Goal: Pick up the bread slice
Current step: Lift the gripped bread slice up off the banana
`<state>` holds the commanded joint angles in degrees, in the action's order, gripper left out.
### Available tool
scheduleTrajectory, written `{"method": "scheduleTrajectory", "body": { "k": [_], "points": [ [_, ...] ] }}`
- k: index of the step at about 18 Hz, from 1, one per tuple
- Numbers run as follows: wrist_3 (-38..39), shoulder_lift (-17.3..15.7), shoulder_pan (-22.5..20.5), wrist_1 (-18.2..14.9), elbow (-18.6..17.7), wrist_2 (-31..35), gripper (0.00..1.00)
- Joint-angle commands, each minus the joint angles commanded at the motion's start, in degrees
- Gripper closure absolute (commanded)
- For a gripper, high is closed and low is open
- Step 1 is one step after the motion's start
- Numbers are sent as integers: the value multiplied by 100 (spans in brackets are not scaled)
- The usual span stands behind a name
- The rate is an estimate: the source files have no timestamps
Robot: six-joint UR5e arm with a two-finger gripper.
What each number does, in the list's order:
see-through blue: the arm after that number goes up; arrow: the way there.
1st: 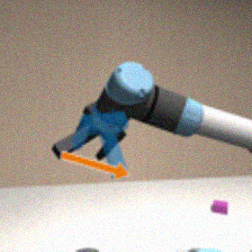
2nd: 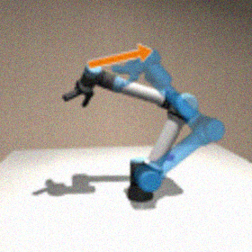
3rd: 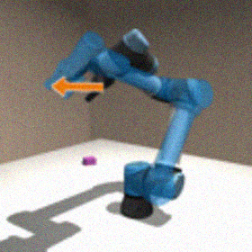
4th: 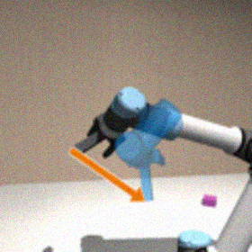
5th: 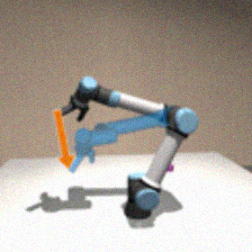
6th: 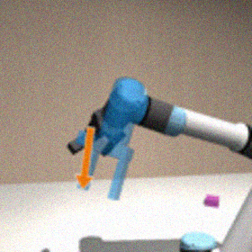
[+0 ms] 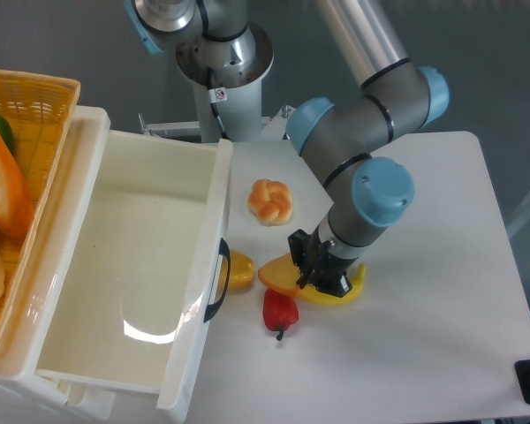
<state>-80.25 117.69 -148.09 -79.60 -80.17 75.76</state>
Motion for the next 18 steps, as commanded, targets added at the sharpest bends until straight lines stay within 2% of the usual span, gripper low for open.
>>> {"method": "scheduleTrajectory", "body": {
  "k": [2,5,9,14,18],
  "points": [
    [0,-18,-52,-283,159,0,100],
    [0,-167,-105,-336,177,9,100],
    [-236,-421,-211,-617,142,9,100],
    [-964,-738,-395,-1004,72,18,100],
    [-1677,-975,-711,-1118,-112,122,100]
  ]
}}
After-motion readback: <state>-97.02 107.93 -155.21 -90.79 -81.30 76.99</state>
